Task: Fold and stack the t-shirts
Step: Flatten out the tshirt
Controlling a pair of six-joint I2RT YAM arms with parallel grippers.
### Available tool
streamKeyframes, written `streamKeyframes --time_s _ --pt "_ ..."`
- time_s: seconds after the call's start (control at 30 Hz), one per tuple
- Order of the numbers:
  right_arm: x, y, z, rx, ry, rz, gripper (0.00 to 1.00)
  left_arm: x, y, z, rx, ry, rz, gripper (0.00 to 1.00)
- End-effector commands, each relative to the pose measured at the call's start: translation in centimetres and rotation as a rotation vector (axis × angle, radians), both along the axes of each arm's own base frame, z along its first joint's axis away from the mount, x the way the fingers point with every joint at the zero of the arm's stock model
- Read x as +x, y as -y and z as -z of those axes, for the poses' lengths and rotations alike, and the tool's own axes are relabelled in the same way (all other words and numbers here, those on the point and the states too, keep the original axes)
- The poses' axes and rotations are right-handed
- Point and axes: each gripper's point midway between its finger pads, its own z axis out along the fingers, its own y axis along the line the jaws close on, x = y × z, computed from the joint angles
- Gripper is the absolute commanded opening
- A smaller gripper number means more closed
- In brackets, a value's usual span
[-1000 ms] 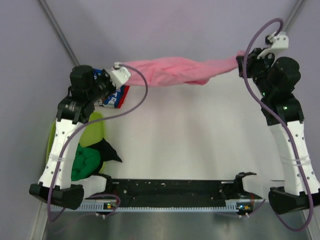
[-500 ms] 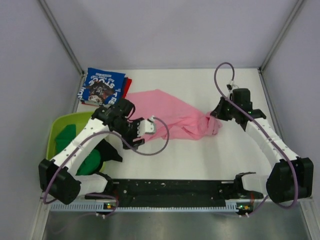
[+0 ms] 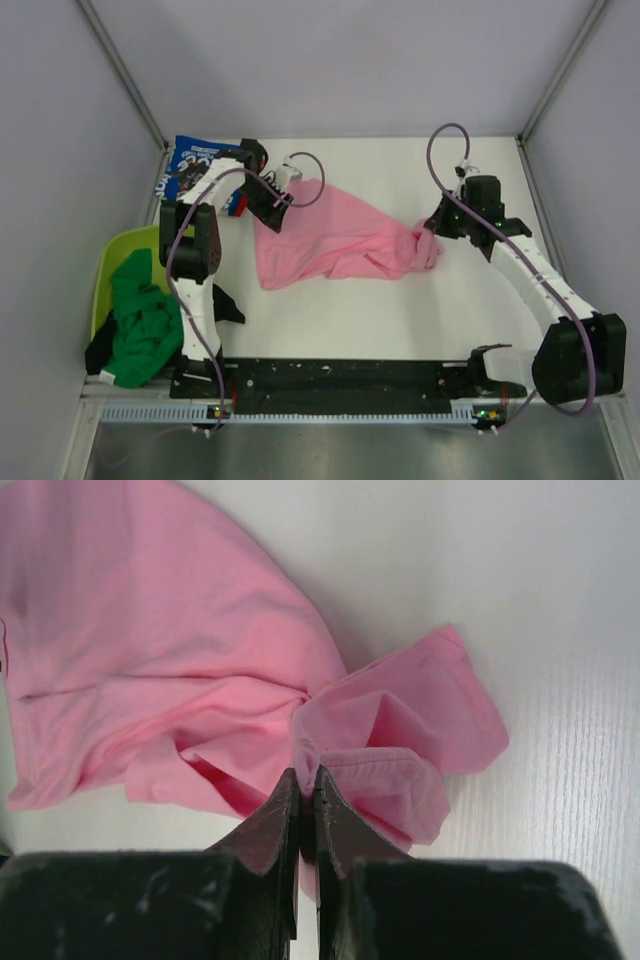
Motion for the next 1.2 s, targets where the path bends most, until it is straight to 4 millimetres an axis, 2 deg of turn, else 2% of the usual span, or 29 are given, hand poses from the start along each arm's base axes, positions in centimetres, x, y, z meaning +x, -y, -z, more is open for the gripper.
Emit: streamKeyframes --time_s 0.0,0.1,0.27,0.43,0.57,0.63,0.7,0.8,0.83,0.9,0.97,1.03,1.1,1.17 --pt "1.8 0.1 -1.8 -0.009 0.067 -0.005 0.0 3.6 -1.9 0.1 0.086 0.077 -0.081 0.65" --pt "1.9 0.0 -1.4 -0.012 0.058 -0.01 0.0 3.8 -2.1 1.5 0.103 0.057 -0.074 0.65" --pt "2.1 0.4 -1.2 -0.036 0.059 0.002 0.0 -0.1 0.9 2.4 -0.011 -0.065 0.058 0.64" --pt "2.1 0.1 -1.4 -0.027 0.061 -0.015 0.0 -1.9 2.0 4.4 0.082 -0.048 0.162 0.58" --pt "1.9 0.2 -1.6 -0.027 0.07 -0.02 0.0 -3.9 3.4 4.7 0.095 -0.044 0.254 0.56" --pt "1.9 0.1 -1.6 -0.029 0.069 -0.023 0.0 -5.0 4.0 4.3 0.092 -0.043 0.298 0.49" --pt "1.9 0.1 -1.6 -0.03 0.071 -0.024 0.0 -6.0 4.9 3.1 0.066 -0.024 0.336 0.43" --pt "1.9 0.1 -1.7 -0.031 0.072 -0.025 0.0 -7.1 5.9 1.6 0.058 0.017 0.376 0.29" --pt "1.9 0.2 -1.8 -0.033 0.076 -0.025 0.0 -7.2 6.2 1.1 0.063 0.037 0.379 0.22" --pt "1.8 0.2 -1.9 -0.038 0.078 -0.025 0.0 -7.1 6.3 -0.1 0.079 0.077 0.365 0.0" --pt "1.8 0.5 -2.2 -0.051 0.086 -0.018 0.0 -6.2 6.0 -1.8 0.096 0.137 0.32 0.0" --pt "1.8 1.0 -3.2 -0.066 0.11 0.003 0.0 -4.6 5.0 -4.3 0.128 0.237 0.252 0.0" --pt "1.9 1.6 -5.4 -0.086 0.17 0.026 0.0 -2.8 3.6 -7.9 0.13 0.354 0.163 0.0" --pt "2.3 2.5 -9.1 -0.112 0.268 0.056 0.0 -0.6 1.5 -11.8 0.14 0.468 0.059 0.0"
